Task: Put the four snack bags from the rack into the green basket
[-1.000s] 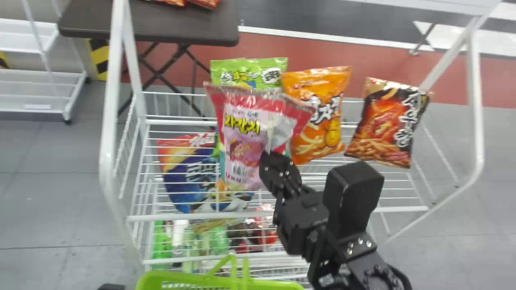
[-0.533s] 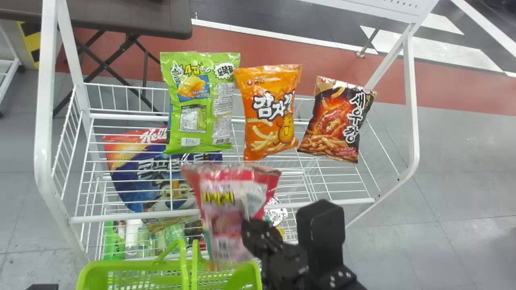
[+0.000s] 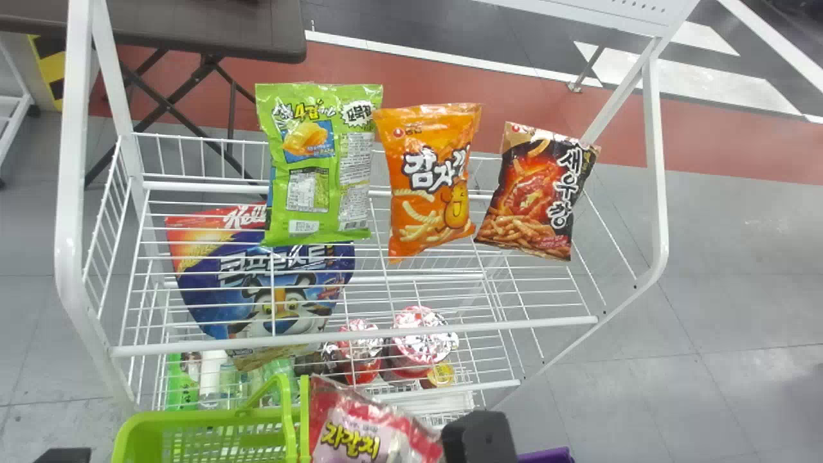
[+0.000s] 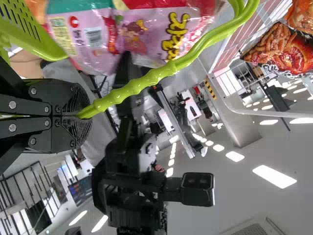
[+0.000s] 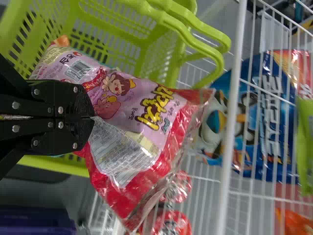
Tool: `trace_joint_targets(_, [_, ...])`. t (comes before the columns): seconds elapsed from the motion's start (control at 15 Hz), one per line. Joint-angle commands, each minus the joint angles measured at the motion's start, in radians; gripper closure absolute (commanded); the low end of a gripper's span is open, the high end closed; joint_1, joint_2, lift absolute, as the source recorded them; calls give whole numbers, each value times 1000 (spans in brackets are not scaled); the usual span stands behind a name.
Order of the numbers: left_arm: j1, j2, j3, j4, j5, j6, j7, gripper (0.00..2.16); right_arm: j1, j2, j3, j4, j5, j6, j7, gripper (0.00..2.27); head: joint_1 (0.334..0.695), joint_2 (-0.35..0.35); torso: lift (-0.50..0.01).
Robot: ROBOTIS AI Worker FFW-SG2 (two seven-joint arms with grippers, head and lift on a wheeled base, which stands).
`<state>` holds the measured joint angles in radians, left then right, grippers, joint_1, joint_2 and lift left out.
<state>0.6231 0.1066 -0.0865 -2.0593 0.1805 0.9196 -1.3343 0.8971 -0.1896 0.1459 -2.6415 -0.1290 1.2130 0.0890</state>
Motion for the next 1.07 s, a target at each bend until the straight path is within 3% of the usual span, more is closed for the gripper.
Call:
trace_joint_targets(0.0, [-2, -4, -3, 2, -6, 0, 1, 1882, -10, 1, 32, 24, -8, 35, 11, 2108, 695, -350, -7])
trace_joint_targets(0.4, [-5, -5, -3, 4, -7, 0, 7, 1882, -1, 12, 29, 29, -1, 81, 41, 2105, 695, -350, -7])
trace_joint_targets(0.47, [-3, -7, -4, 4, -7, 0, 6, 1882, -1, 18, 26, 32, -1, 56, 41, 1882, 695, -350, -7])
trace_joint_targets(0.53, [-3, -7, -6, 4, -7, 0, 7, 1882, -1, 19, 23, 41, -1, 29, 41, 1143, 695, -350, -7])
trace_joint_targets(0.6, [-3, -7, -7, 4, -9, 0, 6, 1882, -6, 22, 18, 54, -1, 4, 41, -2, 695, -350, -7])
trace_joint_targets(1.0, [-3, -7, -15, 1, -12, 0, 9, 1882, -12, 39, -28, 77, -1, -91, 40, 63, 695, -350, -7])
